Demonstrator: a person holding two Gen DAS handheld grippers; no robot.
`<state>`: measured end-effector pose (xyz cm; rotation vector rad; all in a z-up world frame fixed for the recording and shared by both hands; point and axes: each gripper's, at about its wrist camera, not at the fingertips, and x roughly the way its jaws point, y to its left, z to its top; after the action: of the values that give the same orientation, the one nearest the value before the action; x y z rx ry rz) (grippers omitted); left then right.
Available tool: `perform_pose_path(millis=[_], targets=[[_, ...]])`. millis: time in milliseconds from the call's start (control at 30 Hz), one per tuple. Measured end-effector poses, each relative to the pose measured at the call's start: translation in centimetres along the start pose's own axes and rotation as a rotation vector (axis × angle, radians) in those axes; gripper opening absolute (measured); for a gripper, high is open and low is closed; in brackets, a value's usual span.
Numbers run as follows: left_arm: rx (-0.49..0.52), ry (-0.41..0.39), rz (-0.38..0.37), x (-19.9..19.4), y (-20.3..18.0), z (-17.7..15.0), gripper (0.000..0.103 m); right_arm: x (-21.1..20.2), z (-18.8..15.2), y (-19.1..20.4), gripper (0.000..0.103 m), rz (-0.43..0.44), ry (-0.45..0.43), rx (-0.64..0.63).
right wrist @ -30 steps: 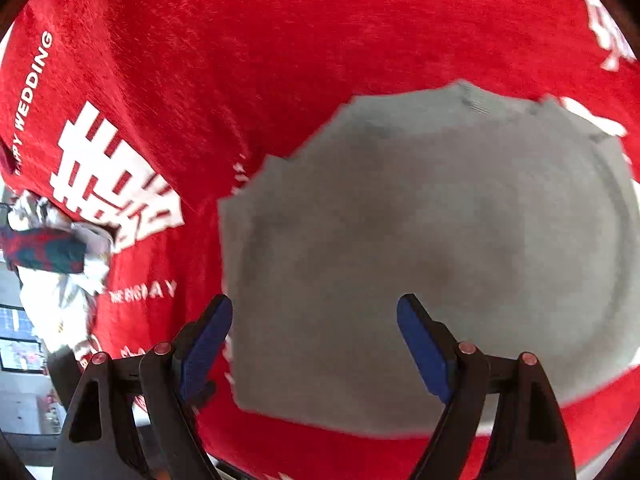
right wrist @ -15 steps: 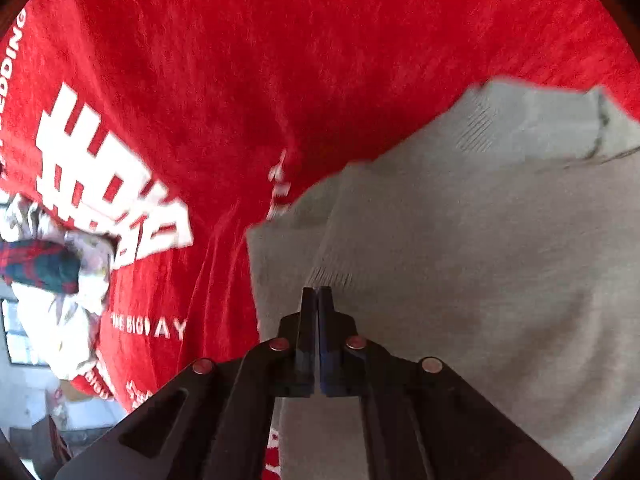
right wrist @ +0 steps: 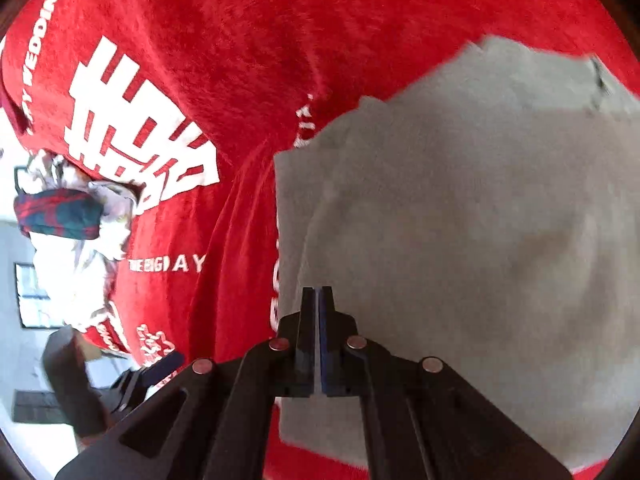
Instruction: Fold small clothes
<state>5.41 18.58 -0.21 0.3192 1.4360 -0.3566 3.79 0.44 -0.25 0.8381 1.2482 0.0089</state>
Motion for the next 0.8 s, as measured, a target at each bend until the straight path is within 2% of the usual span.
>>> perform_pose_path(millis=[67,100,167,200,233,433,567,800], targets=[[-0.001,-0.002,-0.007,0.0,-0.2,0.1,0.102,-0.9,-1.1,-0.8,0.003,0.032,-0.002,0.041],[0.002,-0.003,-0.009,0.0,-0.4,0.1,0.102,-1.3,-1.8,-1.3,0.007,0.047,-0.001,0.062],[0.013,-0.004,-0.008,0.0,-0.8,0.2,0.102,-1.9,-3.4,-2.6,0.039,0.076,0.008,0.123],[0.019,-0.004,-0.006,0.0,-1.0,0.2,0.102,-2.1,-4.1,-3.2,0.065,0.099,0.015,0.156],[0.025,-0.004,-0.005,0.1,-1.2,0.2,0.102,-2.3,-4.9,-3.9,0.068,0.128,0.022,0.19],[0.049,-0.006,0.01,0.2,-1.9,0.2,0.102,-3.6,-9.0,-6.2,0.068,0.188,0.048,0.269],[0.036,0.007,-0.008,0.2,-2.0,0.3,0.102,-4.0,-12.0,-8.5,0.068,0.228,0.041,0.389],[0.03,0.008,-0.012,0.6,-2.2,0.9,0.102,-3.7,-15.2,-12.0,0.068,0.284,-0.024,0.544]])
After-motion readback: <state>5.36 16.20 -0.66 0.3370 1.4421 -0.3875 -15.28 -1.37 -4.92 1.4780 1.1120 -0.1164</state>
